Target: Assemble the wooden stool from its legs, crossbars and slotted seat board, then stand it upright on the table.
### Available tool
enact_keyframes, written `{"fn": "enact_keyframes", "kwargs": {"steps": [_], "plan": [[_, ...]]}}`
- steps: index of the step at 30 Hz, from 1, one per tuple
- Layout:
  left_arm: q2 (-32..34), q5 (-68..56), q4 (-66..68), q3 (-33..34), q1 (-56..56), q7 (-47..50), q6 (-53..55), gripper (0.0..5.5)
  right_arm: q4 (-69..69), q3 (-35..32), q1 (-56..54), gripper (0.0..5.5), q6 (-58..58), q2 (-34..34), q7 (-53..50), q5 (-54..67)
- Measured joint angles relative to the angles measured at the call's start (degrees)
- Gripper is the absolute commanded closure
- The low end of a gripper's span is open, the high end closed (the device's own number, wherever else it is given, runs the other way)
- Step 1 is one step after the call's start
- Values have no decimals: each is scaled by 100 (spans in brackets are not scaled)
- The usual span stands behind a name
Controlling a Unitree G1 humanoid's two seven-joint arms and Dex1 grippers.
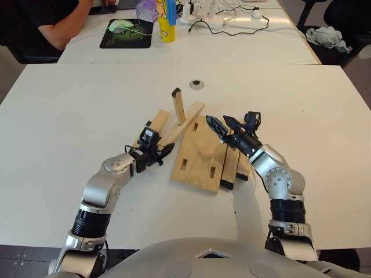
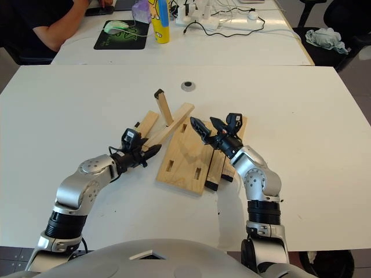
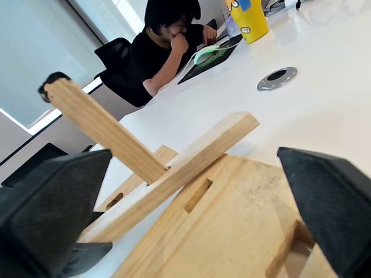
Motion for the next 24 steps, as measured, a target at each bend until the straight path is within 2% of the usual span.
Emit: {"fn": "enact_keyframes", "kwargs": {"steps": [10,24], "plan": [[38,536,593,-117,-92,130,-448,341,-10,51,0,10,-7,7,-10,-86],[-100,584,876,-97,-307,132,-501,341,30,84,-7,10,-58,23,-15,-111]]}}
